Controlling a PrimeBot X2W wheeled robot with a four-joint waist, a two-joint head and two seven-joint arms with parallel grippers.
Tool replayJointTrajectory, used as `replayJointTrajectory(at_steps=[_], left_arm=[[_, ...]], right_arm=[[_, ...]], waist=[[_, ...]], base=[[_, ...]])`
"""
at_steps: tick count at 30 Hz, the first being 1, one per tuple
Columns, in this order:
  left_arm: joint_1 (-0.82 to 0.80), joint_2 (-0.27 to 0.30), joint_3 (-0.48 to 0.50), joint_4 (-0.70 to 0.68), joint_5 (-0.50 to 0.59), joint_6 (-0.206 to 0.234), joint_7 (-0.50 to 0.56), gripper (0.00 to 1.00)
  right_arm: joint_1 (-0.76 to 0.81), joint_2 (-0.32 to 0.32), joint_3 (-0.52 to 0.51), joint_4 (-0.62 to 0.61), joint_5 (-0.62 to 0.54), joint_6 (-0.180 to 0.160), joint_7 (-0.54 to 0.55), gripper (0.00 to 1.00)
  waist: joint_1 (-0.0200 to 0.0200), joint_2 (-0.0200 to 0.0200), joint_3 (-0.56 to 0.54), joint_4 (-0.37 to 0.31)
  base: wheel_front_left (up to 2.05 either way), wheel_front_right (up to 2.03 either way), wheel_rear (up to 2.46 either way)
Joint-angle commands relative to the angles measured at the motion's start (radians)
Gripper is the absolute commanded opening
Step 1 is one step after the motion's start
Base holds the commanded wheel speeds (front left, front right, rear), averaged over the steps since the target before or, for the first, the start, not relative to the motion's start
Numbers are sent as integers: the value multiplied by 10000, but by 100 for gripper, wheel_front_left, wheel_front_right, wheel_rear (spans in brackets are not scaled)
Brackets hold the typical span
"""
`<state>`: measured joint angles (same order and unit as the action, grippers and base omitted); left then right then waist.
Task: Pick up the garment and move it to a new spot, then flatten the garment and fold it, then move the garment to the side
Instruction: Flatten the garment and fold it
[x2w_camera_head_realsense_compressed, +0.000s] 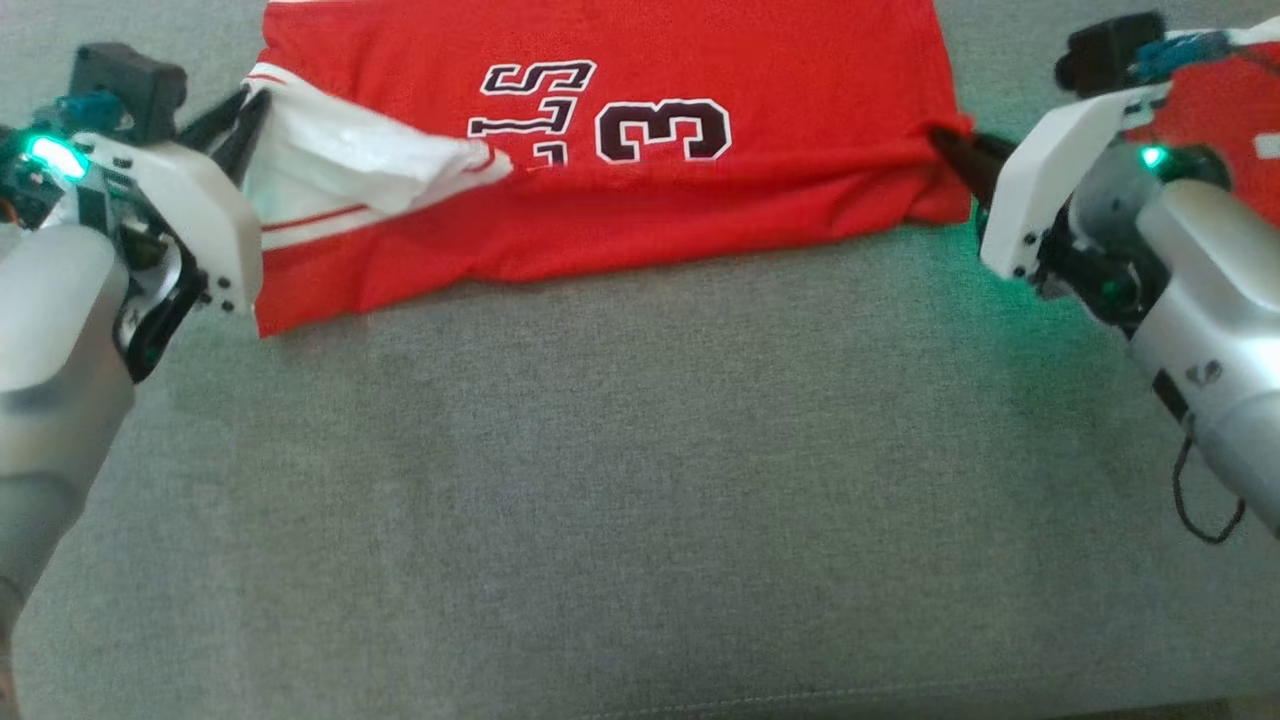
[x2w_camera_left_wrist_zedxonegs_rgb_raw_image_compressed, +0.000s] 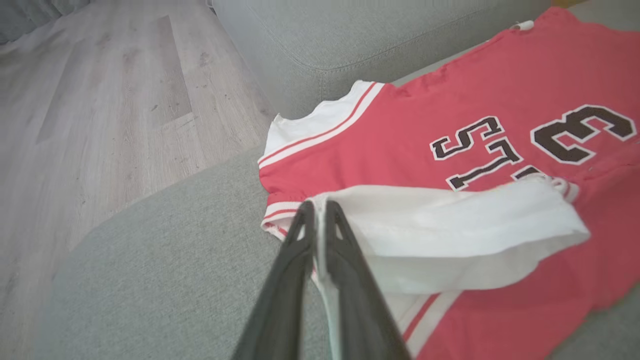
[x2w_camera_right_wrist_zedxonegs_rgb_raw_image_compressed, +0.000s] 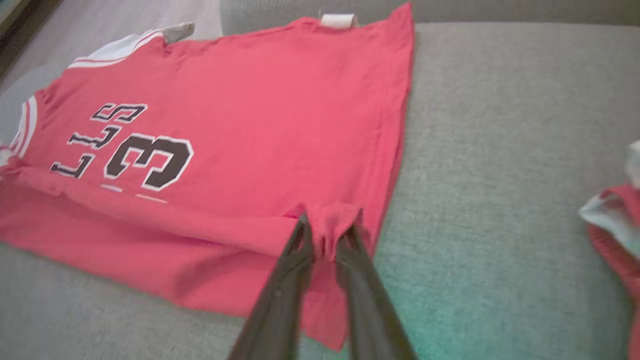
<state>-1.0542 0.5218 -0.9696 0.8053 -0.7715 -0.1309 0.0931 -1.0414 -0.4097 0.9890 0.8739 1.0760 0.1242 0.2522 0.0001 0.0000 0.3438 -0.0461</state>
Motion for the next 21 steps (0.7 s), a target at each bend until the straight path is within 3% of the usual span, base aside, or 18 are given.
replayJointTrajectory(at_steps=[1, 5, 9, 12, 17, 21], left_arm=[[-656, 290, 428, 62, 55, 106, -252, 100], [-777, -61, 678, 614, -5, 425, -1065, 100], [-786, -369, 1284, 838, -182, 992, -2809, 100], [-510, -561, 1857, 563, -309, 1320, -3465, 100], [430, -501, 3372, -1197, 73, 2050, -3541, 100], [2508, -820, 4985, -3596, 880, 2736, -3545, 100]], right_arm=[[-286, 73, -174, -20, -31, 65, -310, 100], [-419, 235, -502, 262, -27, 65, -1430, 100], [-220, 411, -1015, 248, 200, 65, -2970, 100], [138, 480, -1231, 93, 125, 65, -4251, 100], [605, 924, -2052, 60, -92, 65, -5091, 100], [1298, 1490, -4204, -915, -1848, 65, -5134, 100]], waist=[[-1, 0, 6, 15], [-1, 0, -111, 74], [-1, 0, -452, 152], [-1, 0, -778, 205], [-1, 0, -1148, 124], [-1, 0, -1352, 134]], base=[[0, 0, 0], [0, 0, 0], [0, 0, 0], [0, 0, 0], [0, 0, 0], [0, 0, 0]])
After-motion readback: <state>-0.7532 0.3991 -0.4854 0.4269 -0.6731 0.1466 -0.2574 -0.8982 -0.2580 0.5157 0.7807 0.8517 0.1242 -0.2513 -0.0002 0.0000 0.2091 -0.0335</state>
